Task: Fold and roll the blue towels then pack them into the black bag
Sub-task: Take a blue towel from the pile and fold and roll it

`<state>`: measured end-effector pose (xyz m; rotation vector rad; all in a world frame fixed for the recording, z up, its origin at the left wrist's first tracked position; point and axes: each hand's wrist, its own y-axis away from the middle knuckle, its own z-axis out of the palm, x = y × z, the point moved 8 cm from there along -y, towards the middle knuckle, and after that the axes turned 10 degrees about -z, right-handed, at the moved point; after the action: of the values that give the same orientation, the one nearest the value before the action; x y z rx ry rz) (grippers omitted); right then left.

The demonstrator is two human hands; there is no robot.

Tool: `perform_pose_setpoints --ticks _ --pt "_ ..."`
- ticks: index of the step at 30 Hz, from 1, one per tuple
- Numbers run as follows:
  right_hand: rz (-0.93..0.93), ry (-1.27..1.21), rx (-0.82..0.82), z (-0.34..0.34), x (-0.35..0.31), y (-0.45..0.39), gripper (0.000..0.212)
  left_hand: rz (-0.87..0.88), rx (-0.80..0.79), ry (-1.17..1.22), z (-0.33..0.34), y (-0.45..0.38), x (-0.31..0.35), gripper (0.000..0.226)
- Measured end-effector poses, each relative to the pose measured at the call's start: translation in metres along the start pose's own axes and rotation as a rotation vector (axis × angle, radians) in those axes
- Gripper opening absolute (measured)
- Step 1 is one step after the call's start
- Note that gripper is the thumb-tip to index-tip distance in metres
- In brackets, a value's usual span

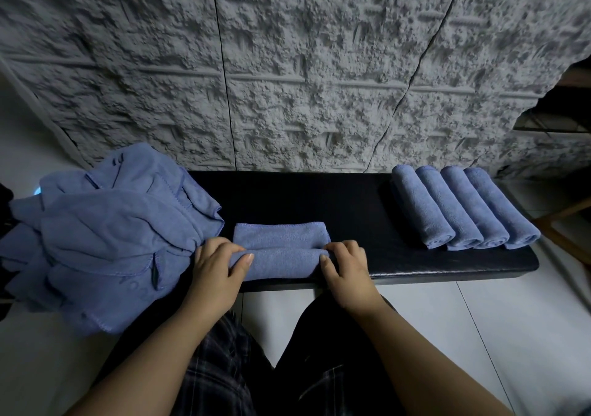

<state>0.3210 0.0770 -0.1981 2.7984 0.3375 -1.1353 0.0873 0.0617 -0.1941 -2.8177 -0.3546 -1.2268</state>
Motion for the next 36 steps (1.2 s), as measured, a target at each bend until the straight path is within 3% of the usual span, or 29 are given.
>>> perform_pose_setpoints --ticks 3,6,8,10,13,17,23,36 --pt "-0.095 0.137 0.129 -0.007 -0.008 0.0 0.041 -0.017 0.075 0.123 -0.008 -0.002 0.004 0.015" --pt "-0.257 0.138 0.258 -0.016 -0.022 0.005 0.007 0.155 0.133 -0.003 -0.011 0.002 0.023 0.016" --pt "-0.319 0.147 0.268 -0.017 -0.028 0.007 0.008 0.316 0.132 -0.153 -0.006 0.01 0.034 0.018" --pt "-0.346 0.158 0.279 -0.02 -0.029 0.007 0.008 0.367 0.123 -0.225 -0.002 0.017 0.036 0.023" --pt "-0.35 0.158 0.279 -0.02 -0.028 0.006 0.009 0.33 0.117 -0.211 -0.003 0.018 0.033 0.027" --pt "-0.336 0.169 0.235 -0.016 -0.026 0.003 0.029 0.267 0.058 -0.183 -0.002 0.015 0.026 0.025" --pt "-0.315 0.123 0.106 -0.007 -0.019 -0.002 0.047 0.211 -0.034 -0.118 0.008 0.008 0.017 0.051" --pt "-0.088 -0.057 0.032 -0.004 -0.009 -0.002 0.03 0.098 -0.197 -0.088 0.005 0.0 0.009 0.04"
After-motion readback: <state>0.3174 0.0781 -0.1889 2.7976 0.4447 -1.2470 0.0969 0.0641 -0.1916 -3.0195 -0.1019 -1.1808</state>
